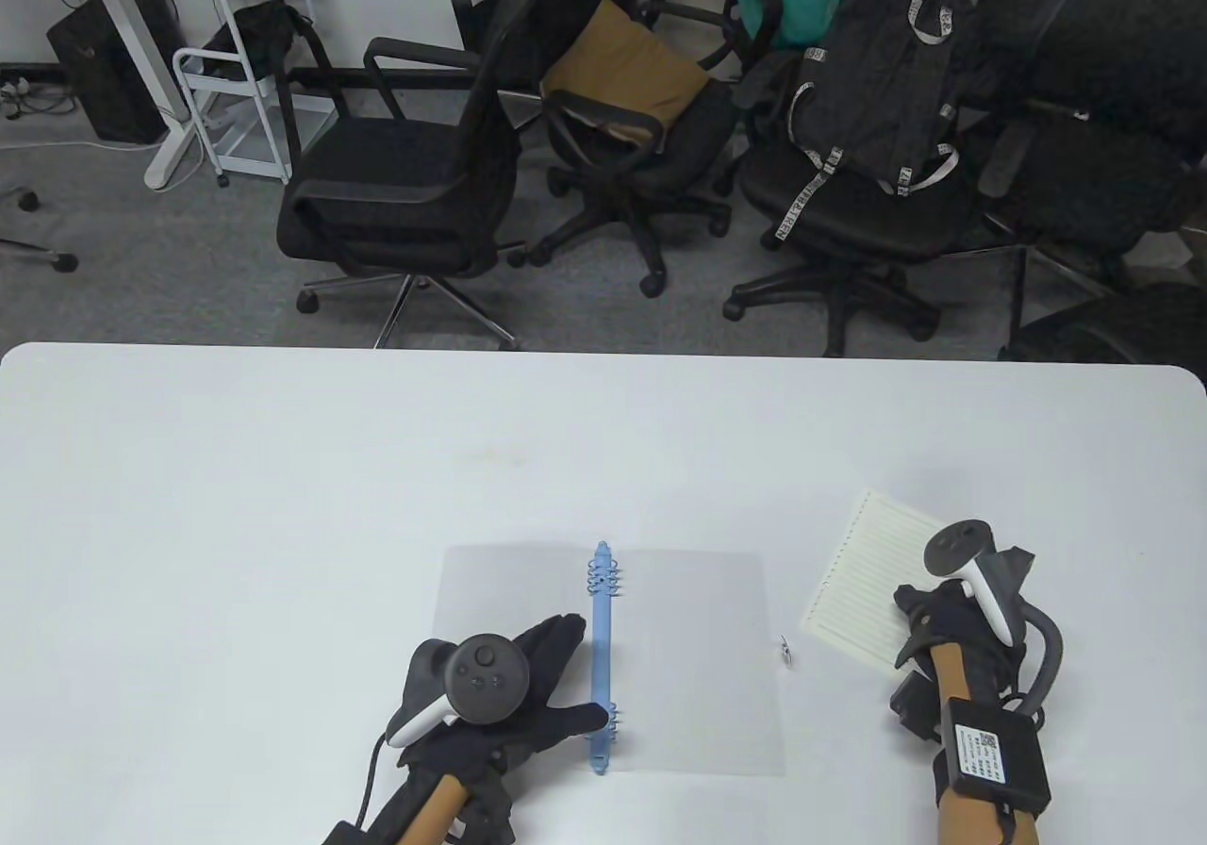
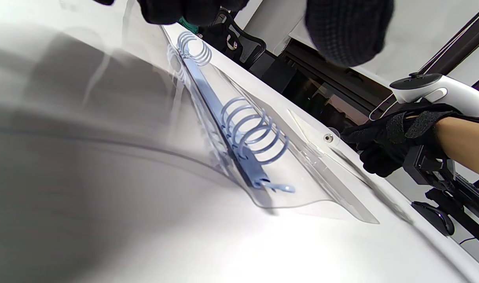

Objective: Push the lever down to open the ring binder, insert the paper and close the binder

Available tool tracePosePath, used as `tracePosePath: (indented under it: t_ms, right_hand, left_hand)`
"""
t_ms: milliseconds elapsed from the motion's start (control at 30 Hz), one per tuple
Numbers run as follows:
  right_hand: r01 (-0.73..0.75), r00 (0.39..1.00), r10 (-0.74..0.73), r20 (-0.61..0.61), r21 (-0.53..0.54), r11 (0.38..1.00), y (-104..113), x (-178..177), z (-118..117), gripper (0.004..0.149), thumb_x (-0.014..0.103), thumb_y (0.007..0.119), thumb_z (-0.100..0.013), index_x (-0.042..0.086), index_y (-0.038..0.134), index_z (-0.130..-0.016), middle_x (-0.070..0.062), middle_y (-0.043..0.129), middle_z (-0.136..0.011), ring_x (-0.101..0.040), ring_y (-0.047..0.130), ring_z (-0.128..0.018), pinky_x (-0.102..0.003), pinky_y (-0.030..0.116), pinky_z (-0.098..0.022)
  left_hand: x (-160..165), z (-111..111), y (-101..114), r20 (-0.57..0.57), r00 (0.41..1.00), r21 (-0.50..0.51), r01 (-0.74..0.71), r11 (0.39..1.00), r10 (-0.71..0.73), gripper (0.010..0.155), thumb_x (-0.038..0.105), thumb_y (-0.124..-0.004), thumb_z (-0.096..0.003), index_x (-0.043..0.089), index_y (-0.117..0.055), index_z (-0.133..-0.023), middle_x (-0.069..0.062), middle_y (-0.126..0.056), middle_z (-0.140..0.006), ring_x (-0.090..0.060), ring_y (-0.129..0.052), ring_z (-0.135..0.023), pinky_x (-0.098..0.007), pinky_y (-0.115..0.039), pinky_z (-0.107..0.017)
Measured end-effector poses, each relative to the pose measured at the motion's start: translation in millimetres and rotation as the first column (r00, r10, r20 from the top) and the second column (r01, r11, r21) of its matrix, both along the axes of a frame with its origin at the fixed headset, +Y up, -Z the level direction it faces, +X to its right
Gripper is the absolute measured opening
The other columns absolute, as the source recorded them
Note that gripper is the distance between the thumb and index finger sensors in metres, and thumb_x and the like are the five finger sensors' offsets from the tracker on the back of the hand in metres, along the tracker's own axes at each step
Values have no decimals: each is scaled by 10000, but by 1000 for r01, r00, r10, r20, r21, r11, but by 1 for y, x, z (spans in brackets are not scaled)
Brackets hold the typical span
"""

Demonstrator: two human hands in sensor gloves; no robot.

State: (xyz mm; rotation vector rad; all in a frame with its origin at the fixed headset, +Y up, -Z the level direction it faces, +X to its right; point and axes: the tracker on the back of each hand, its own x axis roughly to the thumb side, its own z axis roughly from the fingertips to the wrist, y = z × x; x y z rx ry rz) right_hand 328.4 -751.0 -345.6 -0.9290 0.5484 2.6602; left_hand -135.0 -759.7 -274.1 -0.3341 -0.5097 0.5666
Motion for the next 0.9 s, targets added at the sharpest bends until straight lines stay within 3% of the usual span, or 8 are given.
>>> tracePosePath:
  t_ms: [333,900]
  right_hand:
    - [68,997,-68,35,-2,998,-10,7,-1,990,478,713,-612,-255,239,-1080,-540,385,-1009,-643,540,-862,-641,613,-651]
    - [-24,999,26,46,-58,998,-20,9,-11,1012,448,793,-567,-244,266,-1084,-504,443,-967,-570,576,-823,-606,620,-652]
  left_hand:
    - [-2,0,1,3,1000,-1,17,1000,-17,952,597,-759,-562,94,-361,-1265,-213,-447,-1273,-457,-550,-1154,-679,-469,-787]
    - [-7,-1,0,-11,999,-6,45,999,-45,947,585,-763,-566,84,-362,-1263,-217,-466,-1267,-458,-566,-1148,-677,-472,-785]
